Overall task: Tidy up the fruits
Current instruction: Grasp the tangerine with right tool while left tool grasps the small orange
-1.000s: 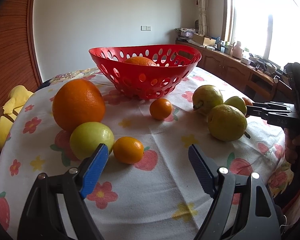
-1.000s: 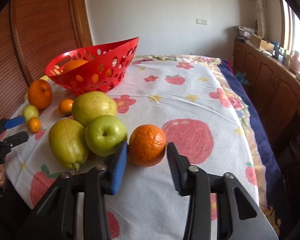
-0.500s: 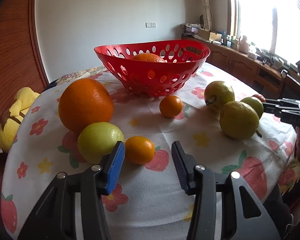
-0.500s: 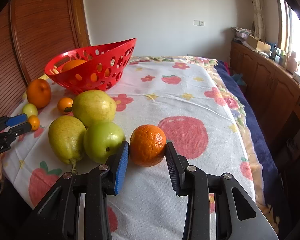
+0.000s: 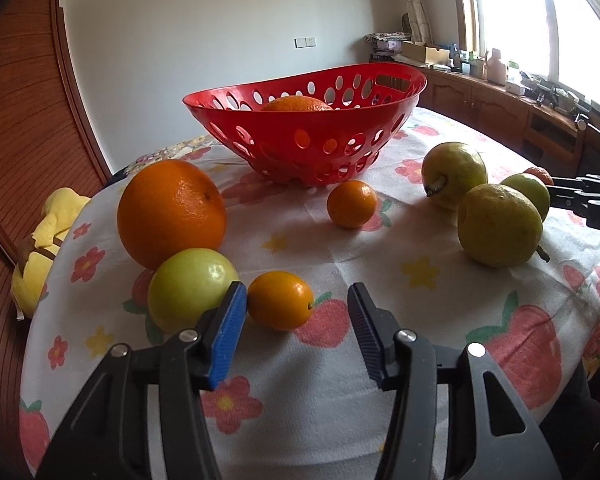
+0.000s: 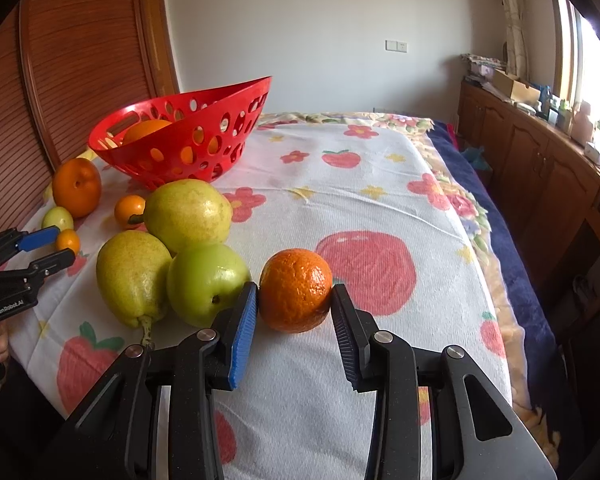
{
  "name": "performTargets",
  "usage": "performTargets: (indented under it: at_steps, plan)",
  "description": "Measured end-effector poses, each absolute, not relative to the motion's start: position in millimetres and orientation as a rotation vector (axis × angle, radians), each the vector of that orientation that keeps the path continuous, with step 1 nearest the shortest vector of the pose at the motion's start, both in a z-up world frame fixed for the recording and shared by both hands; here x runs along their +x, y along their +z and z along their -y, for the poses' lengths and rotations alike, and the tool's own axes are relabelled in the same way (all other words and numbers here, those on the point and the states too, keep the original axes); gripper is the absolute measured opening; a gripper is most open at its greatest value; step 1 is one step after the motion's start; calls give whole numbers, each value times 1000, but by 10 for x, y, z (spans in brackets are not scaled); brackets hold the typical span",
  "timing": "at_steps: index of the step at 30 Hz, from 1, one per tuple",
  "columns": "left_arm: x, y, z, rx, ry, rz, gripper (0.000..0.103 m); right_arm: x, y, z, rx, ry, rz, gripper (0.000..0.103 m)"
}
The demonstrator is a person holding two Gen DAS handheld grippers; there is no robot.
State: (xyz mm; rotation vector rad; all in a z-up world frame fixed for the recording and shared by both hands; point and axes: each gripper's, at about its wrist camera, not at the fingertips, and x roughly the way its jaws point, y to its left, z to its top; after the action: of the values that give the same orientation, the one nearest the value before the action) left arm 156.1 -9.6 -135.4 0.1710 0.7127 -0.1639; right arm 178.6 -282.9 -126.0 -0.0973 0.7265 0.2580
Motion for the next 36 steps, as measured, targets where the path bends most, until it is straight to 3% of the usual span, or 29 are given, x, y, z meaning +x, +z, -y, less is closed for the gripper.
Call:
performTargets:
  at_steps: [2,16,23,26,28,36]
  plan:
    - [1585,-1370,38,158,-151,-730,33,1784,-1259,2826,-99,258,-727,37]
    - [1447,-1331,-39,49,-288,-774,32,1781,-1258,2823,-96,260,-726,37]
    - [1539,-1350,13,46,-280,-800,43,1779,-1256,2824,-97,259,-725,37]
    - [1584,-1371,38,49,-287,-804,43,1779,-1256,2826,-97,259,-726,37]
    - [1595,-1378,45,41,-300,-805,35,1779,-1256,2824,-98,259,-726,37]
    - [1559,-1316,48,39,-307,-786,34,1773,-1250,2828,-96,250,-720,37]
